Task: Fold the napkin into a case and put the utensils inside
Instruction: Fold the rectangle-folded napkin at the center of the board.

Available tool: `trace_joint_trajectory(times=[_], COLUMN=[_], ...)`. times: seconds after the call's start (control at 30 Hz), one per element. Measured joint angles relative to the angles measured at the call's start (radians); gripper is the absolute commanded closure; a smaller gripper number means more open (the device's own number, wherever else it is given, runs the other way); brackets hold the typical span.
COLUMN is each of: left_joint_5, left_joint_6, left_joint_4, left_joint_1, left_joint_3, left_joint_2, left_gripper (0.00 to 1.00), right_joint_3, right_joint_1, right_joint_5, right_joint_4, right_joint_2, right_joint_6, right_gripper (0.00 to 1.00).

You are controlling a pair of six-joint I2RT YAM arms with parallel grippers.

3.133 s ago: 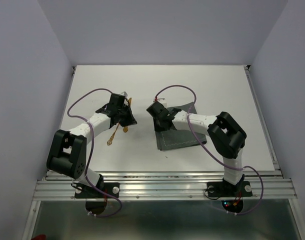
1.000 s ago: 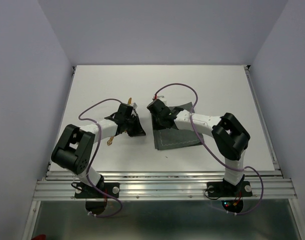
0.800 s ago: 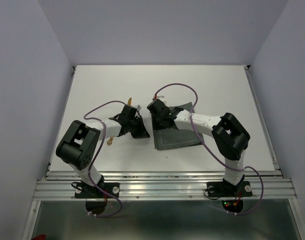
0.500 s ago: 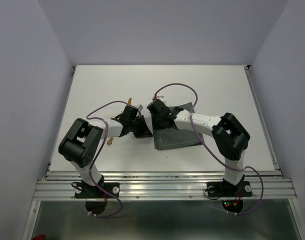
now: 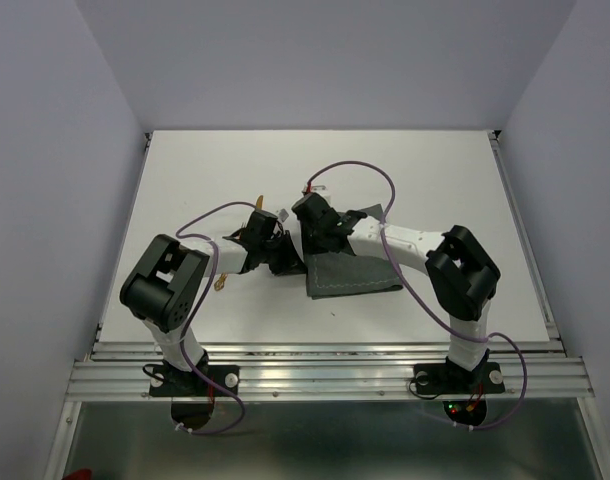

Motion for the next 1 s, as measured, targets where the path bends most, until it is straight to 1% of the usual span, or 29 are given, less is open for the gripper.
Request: trace_joint_trajectory(times=[0.27,0.47,0.5,0.57,0.63,0.7,0.73,0.77,0.93,1.0], left_joint_5=[0.003,0.003,0.002,0.002,-0.002,-0.021,-0.028,-0.04,-0.072,-0.089], left_joint_6=[0.0,-0.001,-0.001,-0.001,-0.001,0.002,0.003,0.007,0.023,0.034], left_joint_4=[0.005,0.005,0.005,0.004,0.001,-0.022,-0.032,-0.049,-0.114,-0.143], left_joint_1=[0.0,0.0,0.0,0.0,0.0,0.0,0.0,0.003,0.027,0.043], left_joint_3=[0.0,0.0,0.0,0.0,0.0,0.0,0.0,0.0,0.0,0.002], left_joint_2=[0.002,0.002,0.002,0.002,0.0,-0.014,-0.019,-0.031,-0.1,-0.134], left_gripper=[1.0,1.0,1.0,1.0,1.0,1.0,1.0,1.0,1.0,0.98], right_joint_3=[0.016,0.024,0.024,0.024,0.024,0.024,0.024,0.024,0.003,-0.036], right_joint_1=[0.0,0.0,0.0,0.0,0.0,0.0,0.0,0.0,-0.01,-0.024], right_joint_5=[-0.003,-0.013,-0.014,-0.016,-0.015,-0.01,-0.009,-0.004,0.02,0.028], right_joint_4=[0.0,0.007,0.007,0.007,0.006,0.008,0.008,0.007,0.005,0.006], right_joint_2=[0.002,0.039,0.046,0.058,0.06,0.058,0.057,0.054,-0.018,-0.103], right_joint_6=[0.0,0.0,0.001,0.002,0.005,0.002,0.001,0.002,-0.005,-0.005], right_gripper=[0.99,0.99,0.95,0.81,0.64,0.44,0.41,0.36,0.35,0.36])
